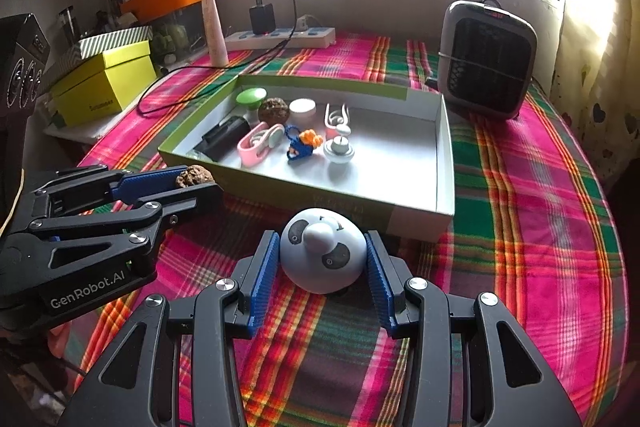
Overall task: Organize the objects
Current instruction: 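Carry the walnut and white ball over the tray with both grippers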
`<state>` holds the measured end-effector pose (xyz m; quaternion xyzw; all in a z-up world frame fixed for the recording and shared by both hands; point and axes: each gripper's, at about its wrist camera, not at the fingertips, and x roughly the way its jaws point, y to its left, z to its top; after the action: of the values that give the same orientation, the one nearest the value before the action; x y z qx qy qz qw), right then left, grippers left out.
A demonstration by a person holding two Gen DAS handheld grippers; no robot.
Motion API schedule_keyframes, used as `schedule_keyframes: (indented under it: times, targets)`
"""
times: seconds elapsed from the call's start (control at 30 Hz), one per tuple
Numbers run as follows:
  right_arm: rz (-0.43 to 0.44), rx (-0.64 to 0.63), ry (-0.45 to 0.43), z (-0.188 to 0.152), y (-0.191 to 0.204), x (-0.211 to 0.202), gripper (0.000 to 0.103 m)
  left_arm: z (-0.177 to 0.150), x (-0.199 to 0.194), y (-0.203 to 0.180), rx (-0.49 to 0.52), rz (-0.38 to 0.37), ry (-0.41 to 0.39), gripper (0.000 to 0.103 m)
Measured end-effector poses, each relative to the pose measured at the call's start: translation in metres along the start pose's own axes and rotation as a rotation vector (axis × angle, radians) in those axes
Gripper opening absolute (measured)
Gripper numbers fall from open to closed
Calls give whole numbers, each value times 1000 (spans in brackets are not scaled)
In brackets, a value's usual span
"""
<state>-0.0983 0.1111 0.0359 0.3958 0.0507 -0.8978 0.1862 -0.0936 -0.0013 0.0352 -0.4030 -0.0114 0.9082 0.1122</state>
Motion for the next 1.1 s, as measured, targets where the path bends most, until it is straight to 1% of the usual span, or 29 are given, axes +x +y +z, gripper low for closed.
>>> schedule_keyframes:
  times: [0.43, 0.77, 1.1]
  targets:
    - [-13, 12, -21, 22, -16, 7, 44, 22, 6, 0, -2, -10, -20, 29]
    - [-15, 25, -18, 33, -30, 17, 44, 35, 19, 0, 1, -8, -15, 29]
    - [-21, 40, -13, 48, -44, 33, 44, 44, 35, 1, -17, -15, 1, 29]
